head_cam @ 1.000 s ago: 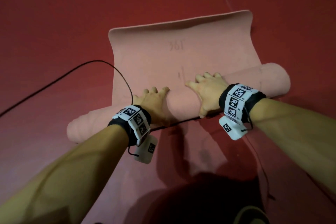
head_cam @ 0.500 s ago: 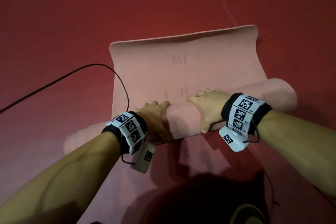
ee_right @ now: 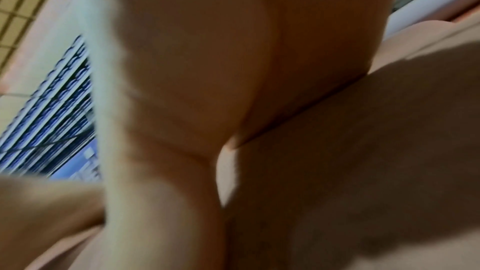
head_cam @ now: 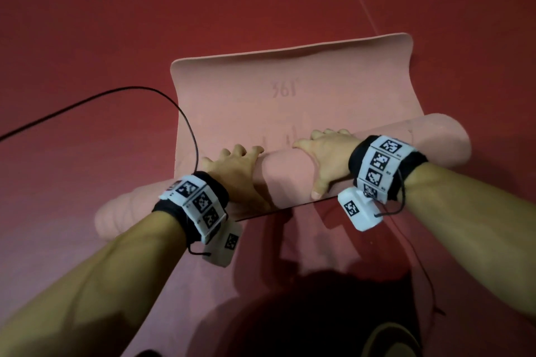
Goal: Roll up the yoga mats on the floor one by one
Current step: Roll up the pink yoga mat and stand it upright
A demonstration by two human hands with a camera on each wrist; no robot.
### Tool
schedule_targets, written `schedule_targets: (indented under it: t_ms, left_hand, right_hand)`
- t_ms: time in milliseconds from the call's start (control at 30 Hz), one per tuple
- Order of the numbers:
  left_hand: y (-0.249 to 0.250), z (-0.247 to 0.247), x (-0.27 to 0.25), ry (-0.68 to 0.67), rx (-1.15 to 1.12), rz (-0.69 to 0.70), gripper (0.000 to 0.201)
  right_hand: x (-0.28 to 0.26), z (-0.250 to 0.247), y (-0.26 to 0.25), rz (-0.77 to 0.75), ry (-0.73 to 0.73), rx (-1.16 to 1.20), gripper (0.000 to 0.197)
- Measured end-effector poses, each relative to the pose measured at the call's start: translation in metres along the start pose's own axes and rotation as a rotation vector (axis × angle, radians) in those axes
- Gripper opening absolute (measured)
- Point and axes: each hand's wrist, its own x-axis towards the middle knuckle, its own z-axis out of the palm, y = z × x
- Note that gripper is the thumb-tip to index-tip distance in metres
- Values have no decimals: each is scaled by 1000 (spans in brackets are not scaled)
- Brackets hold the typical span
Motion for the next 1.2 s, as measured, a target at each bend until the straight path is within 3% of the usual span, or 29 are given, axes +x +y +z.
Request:
schedule_targets:
  t_ms: [133, 267, 400, 467, 567, 700, 800, 900, 1067, 1200]
  left_hand:
    - [4, 7, 2, 61, -10, 13, 113]
    - [-3, -13, 15, -32, -81, 41, 117]
    - [-8, -29, 27, -133, -208, 54, 131]
    - [-13, -28, 30, -97, -255, 48, 138]
    - [-19, -24, 30, 24, -236, 62, 129]
    - [-10, -16, 25, 79, -86, 93, 129]
    - [-9, -8, 28, 182, -14, 75, 124]
    - [-12, -21, 38, 129, -52, 69, 116]
    - [-17, -46, 51, 6, -150, 63, 125]
    - [-20, -41, 49, 52, -103, 64, 118]
  right_hand:
    - [3, -7, 7, -35, -2, 35, 122]
    - [-7, 9, 11, -28, 190, 33, 118]
    - [-7, 20, 6, -9, 267, -92, 128]
    - [-2, 15, 7, -6, 259, -92, 127]
    - [10, -1, 12, -11, 185, -61, 128]
    - [25, -24, 19, -45, 92, 54, 125]
    - [26, -28, 23, -51, 109, 105, 119]
    - [17, -20, 17, 33, 202, 35, 111]
    - [19, -2, 5, 71, 320, -143, 129]
    - [29, -14, 11, 51, 285, -107, 127]
